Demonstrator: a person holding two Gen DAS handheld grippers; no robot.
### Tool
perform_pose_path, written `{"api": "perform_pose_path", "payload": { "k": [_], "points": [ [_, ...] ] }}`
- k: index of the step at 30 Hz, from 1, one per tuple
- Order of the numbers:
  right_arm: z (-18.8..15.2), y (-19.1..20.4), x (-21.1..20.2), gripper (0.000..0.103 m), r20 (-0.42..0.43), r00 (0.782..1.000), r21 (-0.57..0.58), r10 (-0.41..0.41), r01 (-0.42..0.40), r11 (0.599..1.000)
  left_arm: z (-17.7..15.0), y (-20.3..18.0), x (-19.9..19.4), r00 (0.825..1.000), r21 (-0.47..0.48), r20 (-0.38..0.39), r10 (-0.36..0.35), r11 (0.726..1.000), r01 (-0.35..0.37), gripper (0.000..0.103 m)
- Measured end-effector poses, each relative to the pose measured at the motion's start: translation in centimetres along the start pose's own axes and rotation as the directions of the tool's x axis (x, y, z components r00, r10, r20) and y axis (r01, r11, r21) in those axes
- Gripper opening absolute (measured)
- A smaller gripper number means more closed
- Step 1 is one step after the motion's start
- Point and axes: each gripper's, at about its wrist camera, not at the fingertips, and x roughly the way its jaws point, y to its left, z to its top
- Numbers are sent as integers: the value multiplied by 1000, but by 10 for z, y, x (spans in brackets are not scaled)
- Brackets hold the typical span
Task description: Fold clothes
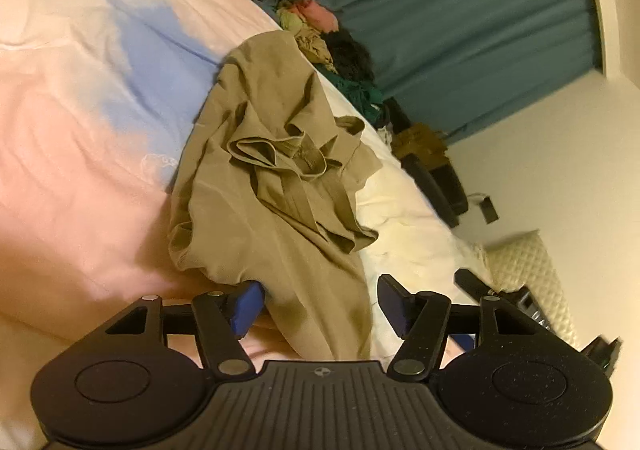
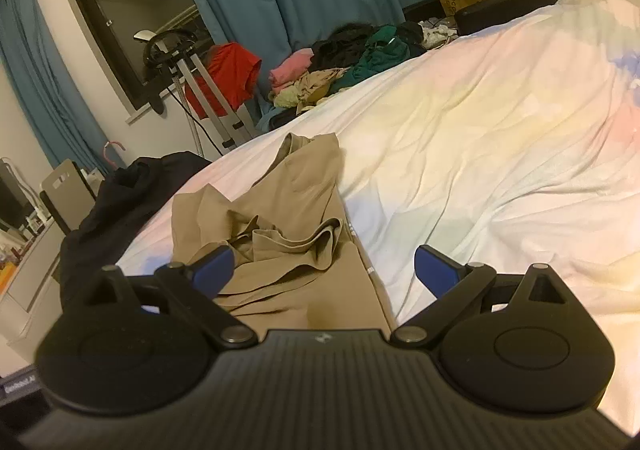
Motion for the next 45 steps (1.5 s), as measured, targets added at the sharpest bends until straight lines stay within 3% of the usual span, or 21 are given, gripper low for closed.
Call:
{"api": "perform_pose_path", "payload": {
  "k": [4, 6, 7, 11, 13, 16, 19, 22, 24, 27, 30, 35, 37, 39, 40, 42, 44, 45],
  "points": [
    [-2, -2, 1, 98, -16, 1000, 17, 2, -2, 1000, -5, 36, 23, 995, -186, -95, 19, 982, -37, 62],
    [-6, -2, -1, 98, -33, 999, 39, 17, -16, 999, -6, 51, 30, 994, -259, -106, 14, 965, -41, 54],
    [-8, -2, -2, 98, -46, 998, 53, 32, -30, 998, -5, 55, 31, 995, -273, -101, 12, 961, -39, 42],
    [-25, 2, -7, 98, -110, 986, 132, 128, -114, 985, 2, 37, 19, 999, -195, -23, -29, 981, 24, 14],
    [-37, 3, -9, 98, -142, 973, 184, 184, -156, 970, 5, 22, 12, 998, -122, 19, -67, 990, 69, 13],
    [-56, 0, -5, 98, -200, 931, 327, 304, -229, 917, 5, 15, 14, 995, -99, 29, -98, 990, 100, 14],
    [-71, -2, 6, 98, -244, 889, 442, 387, -253, 860, 7, 30, 27, 998, -163, -6, -69, 984, 67, 25],
    [-79, -6, 19, 98, -282, 854, 509, 438, -254, 822, 11, 50, 36, 997, -254, -18, -69, 965, 62, 25],
    [-86, -11, 28, 99, -297, 826, 566, 479, -252, 785, 12, 51, 38, 996, -266, -9, -88, 961, 82, 25],
    [-100, -11, 40, 100, -317, 773, 650, 549, -245, 719, 13, 45, 37, 992, -227, 18, -122, 966, 123, 14],
    [-108, -9, 45, 99, -295, 739, 697, 605, -267, 666, 11, 36, 29, 987, -198, 51, -151, 967, 159, 6],
    [-103, -21, 42, 99, -151, 794, 739, 589, -305, 600, 11, 32, 13, 973, -193, 101, -207, 955, 223, 4],
    [-99, -29, 39, 99, -105, 833, 743, 544, -298, 599, 11, 33, 7, 968, -193, 114, -225, 950, 244, 4],
    [-95, -38, 35, 93, -79, 879, 735, 470, -267, 623, 12, 34, 8, 969, -199, 121, -217, 951, 238, 4],
    [-94, -42, 33, 78, -72, 896, 736, 439, -249, 629, 12, 35, 8, 969, -203, 124, -212, 951, 234, 4],
    [-94, -50, 32, 63, -71, 913, 755, 401, -214, 620, 12, 40, 9, 974, -221, 119, -191, 952, 213, 4],
    [-92, -52, 29, 32, -68, 926, 748, 372, -200, 633, 12, 46, 9, 978, -244, 112, -177, 949, 200, 4],
    [-90, -51, 27, 26, -66, 930, 736, 361, -199, 647, 13, 48, 9, 980, -253, 108, -168, 948, 191, 7]
  ]
}}
